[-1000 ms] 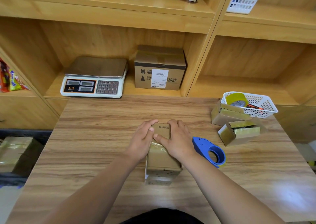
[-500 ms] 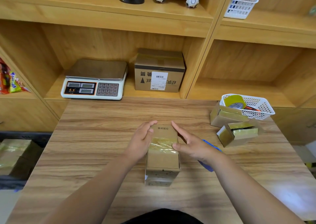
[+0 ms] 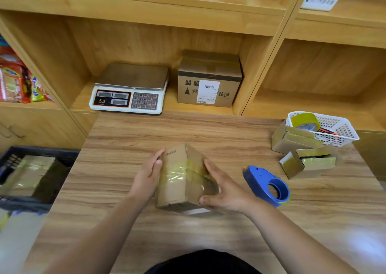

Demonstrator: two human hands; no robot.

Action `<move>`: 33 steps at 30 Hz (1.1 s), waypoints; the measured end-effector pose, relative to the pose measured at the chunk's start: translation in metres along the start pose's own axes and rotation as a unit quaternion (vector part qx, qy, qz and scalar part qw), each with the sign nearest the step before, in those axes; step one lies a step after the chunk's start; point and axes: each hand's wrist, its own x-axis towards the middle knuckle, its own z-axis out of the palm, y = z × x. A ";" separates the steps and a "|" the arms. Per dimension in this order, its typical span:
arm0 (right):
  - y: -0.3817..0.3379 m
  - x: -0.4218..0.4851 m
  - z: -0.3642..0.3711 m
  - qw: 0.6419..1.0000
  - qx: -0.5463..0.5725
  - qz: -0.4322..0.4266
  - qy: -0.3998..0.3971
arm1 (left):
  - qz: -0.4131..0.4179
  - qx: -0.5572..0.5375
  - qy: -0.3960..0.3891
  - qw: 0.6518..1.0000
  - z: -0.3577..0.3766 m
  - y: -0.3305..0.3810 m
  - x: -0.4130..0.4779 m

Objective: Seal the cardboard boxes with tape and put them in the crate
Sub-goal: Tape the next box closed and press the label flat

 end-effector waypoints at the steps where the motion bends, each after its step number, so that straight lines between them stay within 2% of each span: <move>1: 0.000 0.003 0.002 1.000 -0.018 0.001 0.000 | -0.009 0.015 -0.003 1.000 0.000 -0.007 0.000; 3: 0.003 0.008 0.006 0.998 -0.063 0.007 0.005 | -0.041 0.031 -0.014 0.999 0.002 -0.018 -0.002; 8: 0.010 0.020 0.020 0.982 -0.188 -0.007 0.012 | -0.162 -0.071 -0.033 0.984 0.021 -0.021 -0.014; 12: 0.016 0.027 0.033 0.960 -0.278 -0.012 0.020 | -0.177 -0.149 -0.070 0.970 0.038 -0.022 -0.017; 18: 0.007 0.032 0.055 0.914 -0.395 -0.084 0.038 | -0.208 -0.147 -0.086 0.963 0.046 -0.029 -0.015; 25: 0.009 0.030 0.053 0.899 -0.430 -0.056 0.061 | -0.199 -0.150 -0.064 0.966 0.053 -0.034 -0.017; 33: 0.038 0.004 0.020 0.891 -0.440 0.044 0.106 | -0.203 -0.142 -0.065 0.967 0.055 -0.042 -0.018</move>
